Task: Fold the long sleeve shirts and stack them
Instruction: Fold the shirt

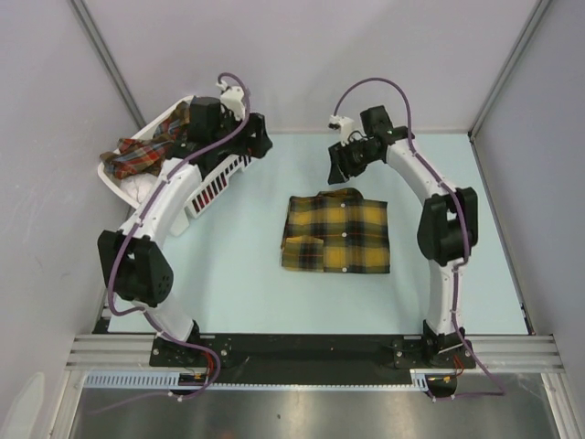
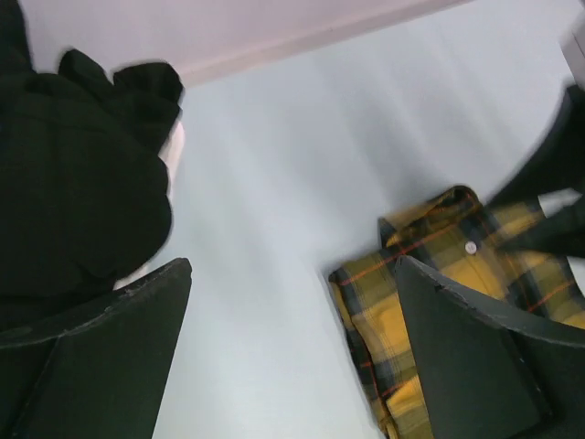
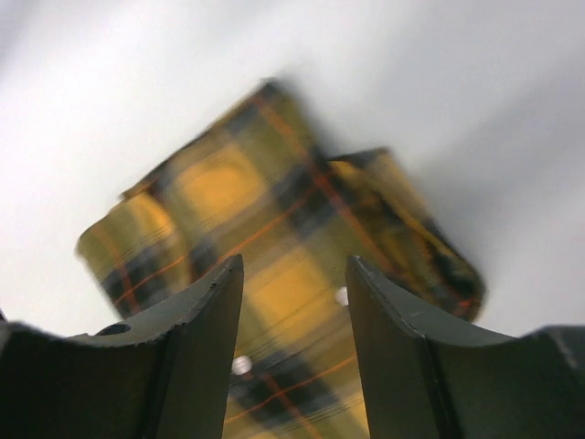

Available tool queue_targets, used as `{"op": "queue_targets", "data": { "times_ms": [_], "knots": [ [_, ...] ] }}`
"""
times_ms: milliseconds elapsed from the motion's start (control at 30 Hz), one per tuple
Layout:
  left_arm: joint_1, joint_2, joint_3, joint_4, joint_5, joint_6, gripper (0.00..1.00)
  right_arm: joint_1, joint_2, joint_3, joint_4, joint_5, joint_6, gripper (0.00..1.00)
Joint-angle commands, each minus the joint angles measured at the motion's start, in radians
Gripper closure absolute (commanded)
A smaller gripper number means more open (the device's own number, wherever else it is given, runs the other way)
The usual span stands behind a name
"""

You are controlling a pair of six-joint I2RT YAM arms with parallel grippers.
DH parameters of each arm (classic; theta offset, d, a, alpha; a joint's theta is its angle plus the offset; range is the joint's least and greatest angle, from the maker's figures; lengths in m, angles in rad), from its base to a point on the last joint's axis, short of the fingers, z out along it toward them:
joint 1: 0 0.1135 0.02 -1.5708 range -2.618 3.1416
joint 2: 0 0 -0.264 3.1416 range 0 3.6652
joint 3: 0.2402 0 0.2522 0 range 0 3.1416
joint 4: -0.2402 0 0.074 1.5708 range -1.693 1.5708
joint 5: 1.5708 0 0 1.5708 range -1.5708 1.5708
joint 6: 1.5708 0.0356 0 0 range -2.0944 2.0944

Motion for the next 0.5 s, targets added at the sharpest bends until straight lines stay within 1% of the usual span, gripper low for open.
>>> {"op": "queue_targets", "data": {
  "times_ms": [0, 33, 67, 100, 167, 200, 233, 267, 367, 467],
  "knots": [
    [0.080, 0.029, 0.100, -0.092, -0.028, 0.012, 0.01, 0.157, -0.159, -0.140, -0.003, 0.012, -0.158, 0.47],
    [0.097, 0.024, 0.095, -0.092, 0.024, 0.009, 0.01, 0.187, -0.168, -0.161, -0.011, 0.006, -0.169, 0.48],
    [0.111, 0.020, 0.089, -0.091, 0.107, 0.001, 0.00, 0.239, -0.177, -0.210, -0.020, -0.004, -0.180, 0.48],
    [0.134, 0.012, 0.085, -0.089, 0.124, -0.016, 0.01, 0.272, -0.187, -0.234, -0.016, -0.003, -0.189, 0.48],
    [0.148, -0.008, 0.051, -0.092, 0.138, -0.025, 0.01, 0.345, -0.214, -0.311, 0.019, 0.012, -0.187, 0.48],
    [0.165, -0.018, 0.033, -0.086, 0.149, -0.037, 0.01, 0.369, -0.220, -0.339, 0.071, 0.021, -0.180, 0.48],
    [0.174, -0.038, -0.003, -0.083, 0.161, -0.045, 0.00, 0.389, -0.219, -0.355, 0.085, 0.034, -0.184, 0.48],
    [0.180, -0.048, -0.018, -0.080, 0.170, -0.049, 0.01, 0.434, -0.211, -0.363, 0.090, 0.060, -0.189, 0.48],
    [0.202, -0.087, -0.081, -0.079, 0.200, -0.050, 0.01, 0.476, -0.185, -0.401, 0.121, 0.077, -0.161, 0.48],
    [0.215, -0.103, -0.116, -0.094, 0.183, -0.046, 0.01, 0.516, -0.173, -0.450, 0.154, 0.120, -0.152, 0.48]
  ]
}}
